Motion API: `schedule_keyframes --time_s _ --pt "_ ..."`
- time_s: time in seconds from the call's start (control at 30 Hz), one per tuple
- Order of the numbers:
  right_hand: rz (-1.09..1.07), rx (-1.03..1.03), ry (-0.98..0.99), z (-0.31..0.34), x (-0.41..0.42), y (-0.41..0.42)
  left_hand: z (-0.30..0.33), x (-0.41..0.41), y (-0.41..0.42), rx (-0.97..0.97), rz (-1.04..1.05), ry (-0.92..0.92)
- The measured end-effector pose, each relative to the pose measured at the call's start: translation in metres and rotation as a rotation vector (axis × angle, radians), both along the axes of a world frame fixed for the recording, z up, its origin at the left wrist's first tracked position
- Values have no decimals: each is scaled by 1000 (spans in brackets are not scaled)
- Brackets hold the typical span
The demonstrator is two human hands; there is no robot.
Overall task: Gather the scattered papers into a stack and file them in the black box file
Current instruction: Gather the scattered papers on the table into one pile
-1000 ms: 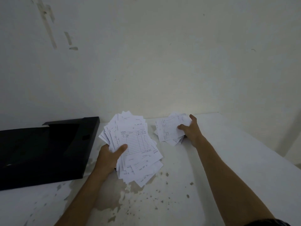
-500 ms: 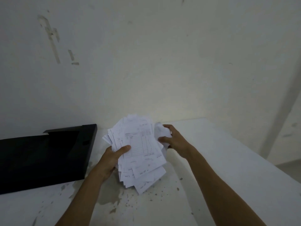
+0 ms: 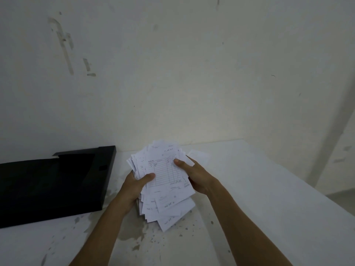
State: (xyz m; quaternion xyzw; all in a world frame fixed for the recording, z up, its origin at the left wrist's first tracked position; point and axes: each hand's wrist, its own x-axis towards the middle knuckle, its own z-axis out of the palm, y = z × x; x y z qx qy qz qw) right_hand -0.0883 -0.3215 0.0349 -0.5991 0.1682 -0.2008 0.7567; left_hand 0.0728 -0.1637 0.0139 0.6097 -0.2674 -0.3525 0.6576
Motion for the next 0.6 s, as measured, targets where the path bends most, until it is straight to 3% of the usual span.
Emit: schedule_keyframes --time_s 0.2,0.27,0.33,0.47,0.6 --pt "40 -115 117 -4 5 -10 -1 2 -4 39 -89 19" --pt "-57 -221 187 -10 6 -19 -4 5 -10 41 -58 2" --pt "-304 -382 292 -19 5 -38 -10 11 -14 36 19 -13" --pt "-720 -822 702 -41 -4 -86 -21 19 -20 42 135 -163" --pt "-696 -976 1087 -55 -14 -106 -29 17 -23 48 175 -284"
